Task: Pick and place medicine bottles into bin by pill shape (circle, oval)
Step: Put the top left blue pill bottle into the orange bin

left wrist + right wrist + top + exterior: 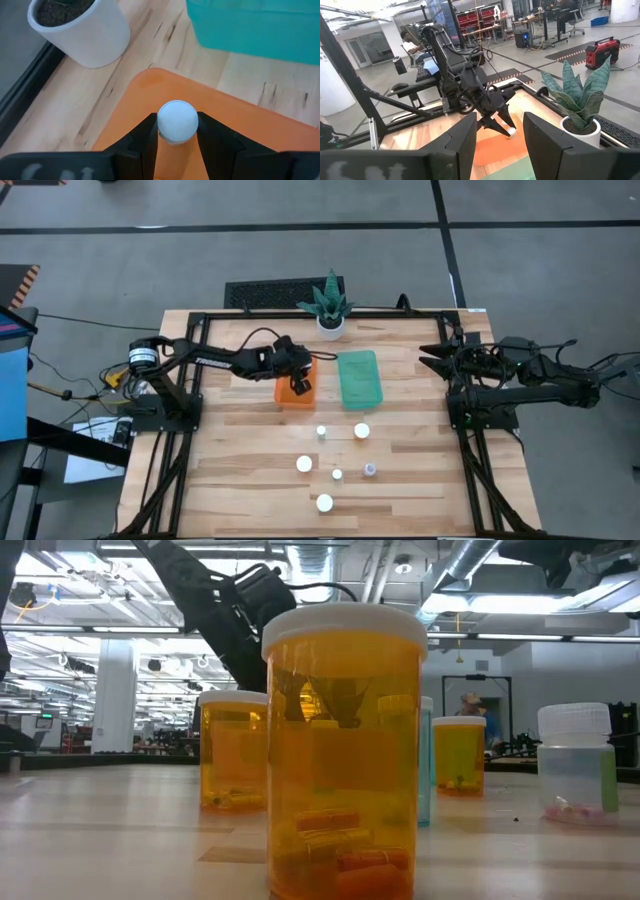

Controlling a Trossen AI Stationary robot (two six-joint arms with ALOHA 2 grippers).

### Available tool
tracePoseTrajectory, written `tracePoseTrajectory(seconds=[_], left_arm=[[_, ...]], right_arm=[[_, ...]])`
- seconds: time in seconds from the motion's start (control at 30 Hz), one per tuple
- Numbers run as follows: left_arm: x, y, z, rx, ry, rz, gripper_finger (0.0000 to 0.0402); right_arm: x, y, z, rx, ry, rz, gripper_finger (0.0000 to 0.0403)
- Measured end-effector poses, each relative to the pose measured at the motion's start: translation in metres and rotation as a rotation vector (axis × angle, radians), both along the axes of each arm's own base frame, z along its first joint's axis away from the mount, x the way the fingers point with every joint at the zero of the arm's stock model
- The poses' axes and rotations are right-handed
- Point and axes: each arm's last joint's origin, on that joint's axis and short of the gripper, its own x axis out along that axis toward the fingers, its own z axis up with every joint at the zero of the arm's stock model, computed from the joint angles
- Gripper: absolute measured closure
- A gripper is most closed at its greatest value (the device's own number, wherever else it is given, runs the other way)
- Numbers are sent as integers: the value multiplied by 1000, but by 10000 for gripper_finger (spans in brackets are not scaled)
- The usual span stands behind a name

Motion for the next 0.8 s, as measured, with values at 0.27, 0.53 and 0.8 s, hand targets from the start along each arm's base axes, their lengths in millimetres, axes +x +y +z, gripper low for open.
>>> tracePoseTrajectory(seconds=[0.27,0.53,0.8], left_arm=[[1,2,-3,-11,8,-3,287],[3,2,-9,-20,9,6,287],[4,3,-8,-18,10,10,287]], right_arm=[[0,0,0,0,1,0,228],[0,0,0,0,2,0,228],[0,0,0,0,2,0,228]])
